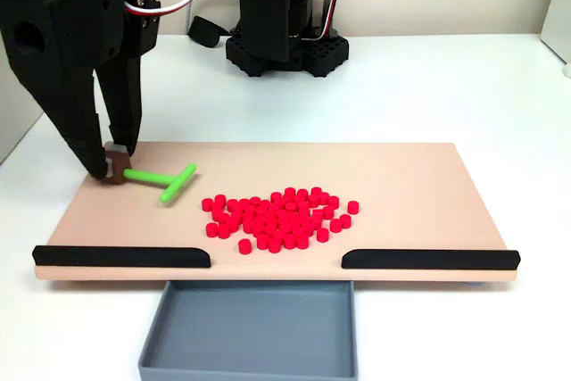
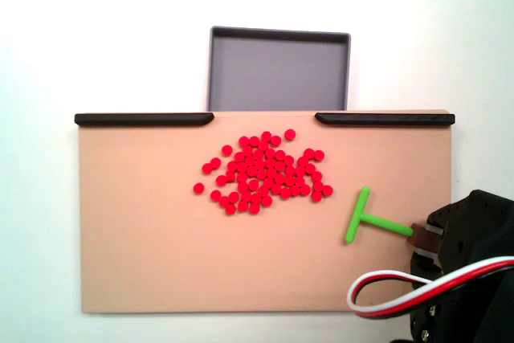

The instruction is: Gather the right side granules

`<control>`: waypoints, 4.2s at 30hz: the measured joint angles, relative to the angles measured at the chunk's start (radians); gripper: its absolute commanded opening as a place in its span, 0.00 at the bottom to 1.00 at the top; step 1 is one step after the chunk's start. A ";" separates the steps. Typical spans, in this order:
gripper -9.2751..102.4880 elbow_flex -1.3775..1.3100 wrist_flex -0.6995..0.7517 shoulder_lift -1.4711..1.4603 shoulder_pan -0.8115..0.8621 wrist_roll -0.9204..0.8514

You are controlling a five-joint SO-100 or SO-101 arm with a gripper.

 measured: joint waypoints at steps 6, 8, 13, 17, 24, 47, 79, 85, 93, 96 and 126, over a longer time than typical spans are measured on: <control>0.08 -0.011 -0.009 -0.028 -0.018 0.000; 0.08 -0.018 -0.017 -0.034 -0.018 0.000; 0.08 -0.020 -0.025 -0.044 -0.018 0.000; 0.08 -0.029 -0.025 -0.049 -0.032 0.000; 0.08 -0.029 -0.031 -0.051 -0.058 0.000; 0.08 -0.026 -0.037 -0.051 -0.155 0.000; 0.08 0.017 -0.002 0.021 -0.124 0.118; 0.08 0.106 0.000 0.167 -0.123 0.371; 0.08 0.333 0.003 0.437 -0.199 0.904; 0.08 0.422 0.005 0.546 -0.250 1.123; 0.08 0.540 0.023 0.696 -0.431 1.759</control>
